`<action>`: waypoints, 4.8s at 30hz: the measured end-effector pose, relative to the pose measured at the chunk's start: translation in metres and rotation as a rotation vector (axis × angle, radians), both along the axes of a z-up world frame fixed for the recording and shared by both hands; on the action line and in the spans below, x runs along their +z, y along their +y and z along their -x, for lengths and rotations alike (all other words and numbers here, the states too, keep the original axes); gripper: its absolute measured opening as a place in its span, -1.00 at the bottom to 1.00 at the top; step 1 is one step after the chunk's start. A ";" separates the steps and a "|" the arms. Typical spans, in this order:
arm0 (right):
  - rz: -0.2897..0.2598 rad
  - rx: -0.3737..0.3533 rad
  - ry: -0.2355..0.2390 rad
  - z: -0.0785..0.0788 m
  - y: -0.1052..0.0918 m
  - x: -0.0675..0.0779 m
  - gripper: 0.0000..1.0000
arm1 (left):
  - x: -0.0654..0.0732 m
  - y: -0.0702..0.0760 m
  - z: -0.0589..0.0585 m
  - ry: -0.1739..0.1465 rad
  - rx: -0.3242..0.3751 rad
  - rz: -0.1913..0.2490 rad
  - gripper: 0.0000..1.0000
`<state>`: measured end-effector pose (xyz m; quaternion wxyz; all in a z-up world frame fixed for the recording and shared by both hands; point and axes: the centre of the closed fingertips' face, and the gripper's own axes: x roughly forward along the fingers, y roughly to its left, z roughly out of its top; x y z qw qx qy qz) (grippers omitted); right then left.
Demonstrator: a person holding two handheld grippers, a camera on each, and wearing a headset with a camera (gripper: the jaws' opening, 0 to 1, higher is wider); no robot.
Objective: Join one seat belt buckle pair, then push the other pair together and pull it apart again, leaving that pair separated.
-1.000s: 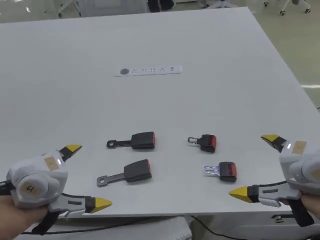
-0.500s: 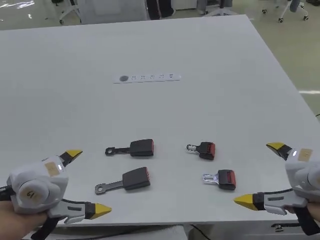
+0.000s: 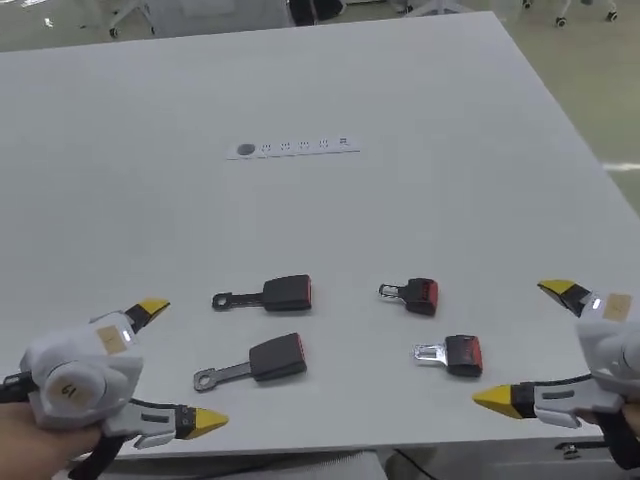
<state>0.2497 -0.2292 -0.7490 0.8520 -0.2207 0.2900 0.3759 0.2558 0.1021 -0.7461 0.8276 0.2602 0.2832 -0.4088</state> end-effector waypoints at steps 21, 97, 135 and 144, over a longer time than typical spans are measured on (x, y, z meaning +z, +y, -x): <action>-0.001 0.000 -0.002 -0.003 0.004 -0.002 0.95 | -0.007 -0.008 -0.002 0.004 -0.028 -0.020 1.00; 0.260 0.424 0.280 -0.014 0.010 -0.100 -0.10 | -0.098 -0.067 -0.030 0.273 -0.295 -0.252 -0.27; 0.258 0.435 0.330 -0.018 0.015 -0.104 -0.30 | -0.106 -0.067 -0.023 0.289 -0.463 -0.385 -0.32; 0.249 0.413 0.325 -0.021 0.022 -0.105 -0.22 | -0.107 -0.067 -0.024 0.299 -0.454 -0.383 -0.32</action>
